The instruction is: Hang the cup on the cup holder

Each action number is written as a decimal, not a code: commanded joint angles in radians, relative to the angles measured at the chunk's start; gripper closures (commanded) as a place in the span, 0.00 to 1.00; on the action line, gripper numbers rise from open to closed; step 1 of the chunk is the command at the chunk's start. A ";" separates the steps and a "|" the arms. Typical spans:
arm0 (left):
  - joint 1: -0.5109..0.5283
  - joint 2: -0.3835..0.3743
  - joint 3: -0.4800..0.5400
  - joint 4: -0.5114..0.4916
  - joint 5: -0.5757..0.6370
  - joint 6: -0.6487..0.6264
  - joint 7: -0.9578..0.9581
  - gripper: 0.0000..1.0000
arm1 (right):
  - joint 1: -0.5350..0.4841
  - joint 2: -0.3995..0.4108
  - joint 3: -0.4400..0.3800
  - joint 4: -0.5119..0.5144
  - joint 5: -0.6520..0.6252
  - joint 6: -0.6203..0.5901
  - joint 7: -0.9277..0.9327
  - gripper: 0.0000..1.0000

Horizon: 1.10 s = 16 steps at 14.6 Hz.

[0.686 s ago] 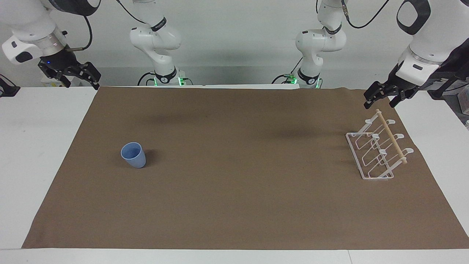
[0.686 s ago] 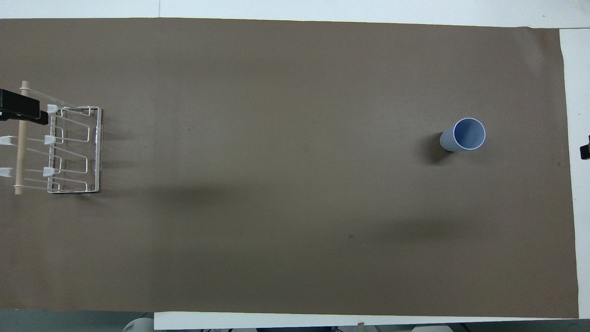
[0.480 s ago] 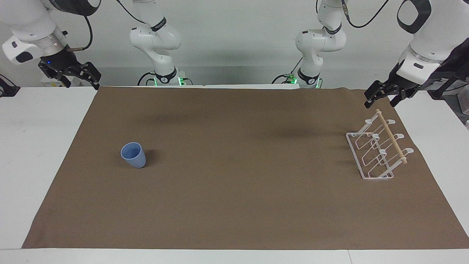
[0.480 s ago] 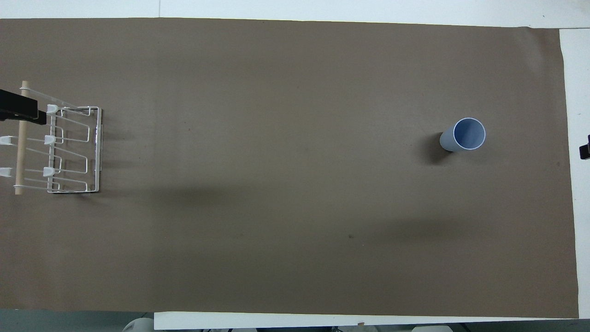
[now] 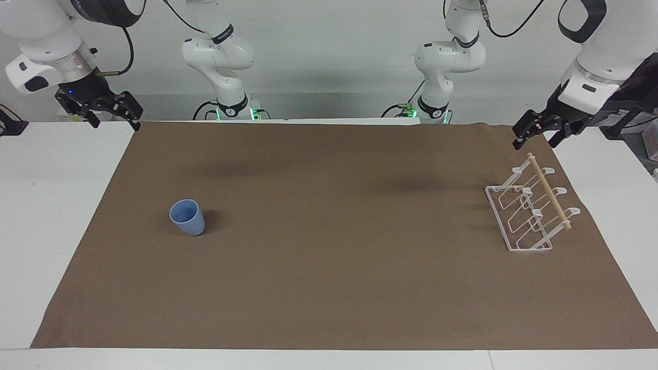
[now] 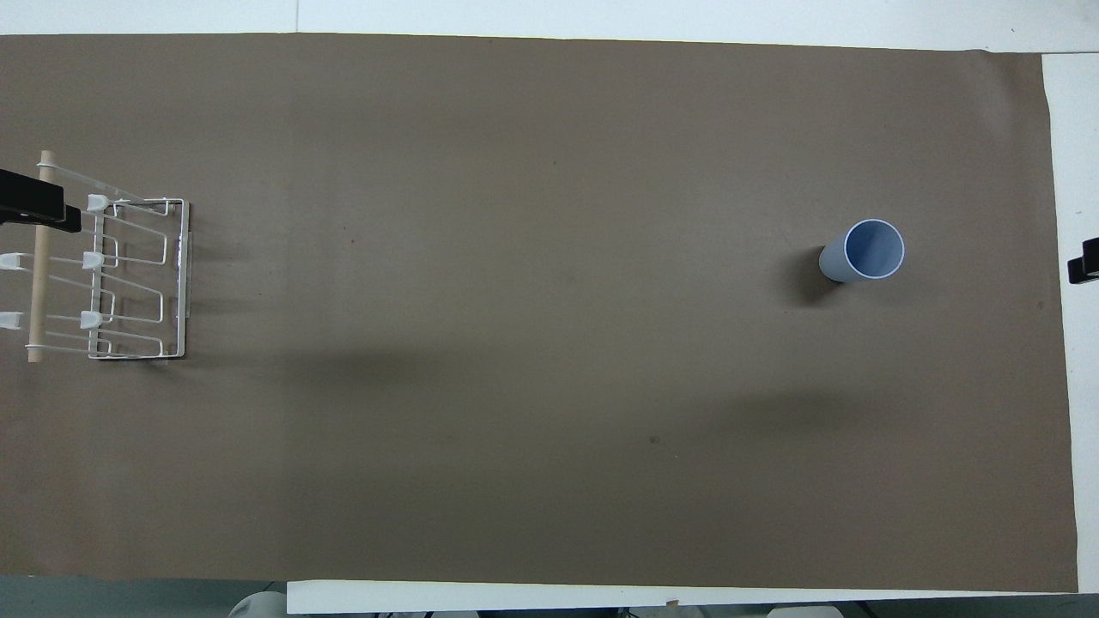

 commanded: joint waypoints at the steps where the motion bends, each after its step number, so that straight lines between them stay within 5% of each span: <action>1: 0.010 -0.022 -0.002 -0.021 -0.009 -0.008 0.007 0.00 | -0.008 -0.001 0.001 -0.094 0.067 0.117 -0.040 0.00; 9: 0.010 -0.025 -0.002 -0.026 -0.009 -0.009 0.005 0.00 | -0.013 0.242 0.001 -0.101 0.097 0.340 -0.133 0.03; 16: 0.010 -0.033 -0.002 -0.043 -0.007 -0.006 0.005 0.00 | 0.008 0.249 0.004 -0.259 0.129 0.477 -0.158 0.08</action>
